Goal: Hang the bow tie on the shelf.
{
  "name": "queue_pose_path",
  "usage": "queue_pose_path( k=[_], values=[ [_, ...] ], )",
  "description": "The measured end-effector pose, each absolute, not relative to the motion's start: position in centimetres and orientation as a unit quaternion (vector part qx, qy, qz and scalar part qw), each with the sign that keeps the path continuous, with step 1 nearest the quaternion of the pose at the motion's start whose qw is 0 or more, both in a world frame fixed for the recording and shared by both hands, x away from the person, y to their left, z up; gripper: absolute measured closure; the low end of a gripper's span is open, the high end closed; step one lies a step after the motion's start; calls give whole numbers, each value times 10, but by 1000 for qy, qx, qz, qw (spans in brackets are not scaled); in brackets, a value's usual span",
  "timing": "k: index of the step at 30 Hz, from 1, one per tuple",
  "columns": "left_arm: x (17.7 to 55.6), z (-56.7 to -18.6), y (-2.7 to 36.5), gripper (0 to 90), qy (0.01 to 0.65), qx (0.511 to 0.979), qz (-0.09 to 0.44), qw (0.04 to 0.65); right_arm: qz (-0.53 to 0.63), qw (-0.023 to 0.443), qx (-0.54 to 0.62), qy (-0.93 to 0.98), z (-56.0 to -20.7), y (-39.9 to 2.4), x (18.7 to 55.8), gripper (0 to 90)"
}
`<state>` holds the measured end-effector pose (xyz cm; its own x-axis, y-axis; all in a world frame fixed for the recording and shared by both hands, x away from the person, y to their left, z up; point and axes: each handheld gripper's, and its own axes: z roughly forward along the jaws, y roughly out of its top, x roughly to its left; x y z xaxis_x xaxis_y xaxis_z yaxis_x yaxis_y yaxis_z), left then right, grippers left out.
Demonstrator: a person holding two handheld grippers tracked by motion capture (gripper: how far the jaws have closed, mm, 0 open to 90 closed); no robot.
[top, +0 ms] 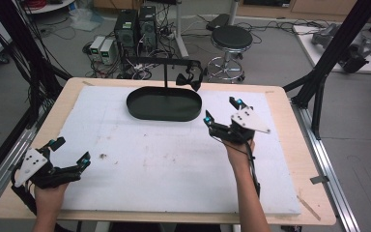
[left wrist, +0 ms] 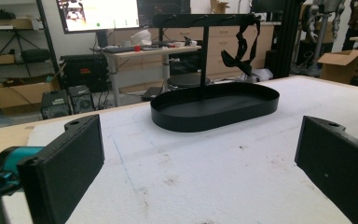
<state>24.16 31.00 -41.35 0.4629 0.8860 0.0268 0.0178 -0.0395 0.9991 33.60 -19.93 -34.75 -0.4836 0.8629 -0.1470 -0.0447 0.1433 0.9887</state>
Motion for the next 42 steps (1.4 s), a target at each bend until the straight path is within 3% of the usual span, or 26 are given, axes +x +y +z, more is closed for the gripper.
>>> queue_pose_path(
  k=[11,23,42],
  values=[
    [240,-413,307,17,364,622,377,582,566,391,329,647,-355,-237,276,110],
    [240,-413,307,17,367,622,378,579,583,388,337,629,-372,-262,239,103],
    [241,-413,304,17,358,631,377,576,609,369,352,608,-397,-276,223,104]
  ],
)
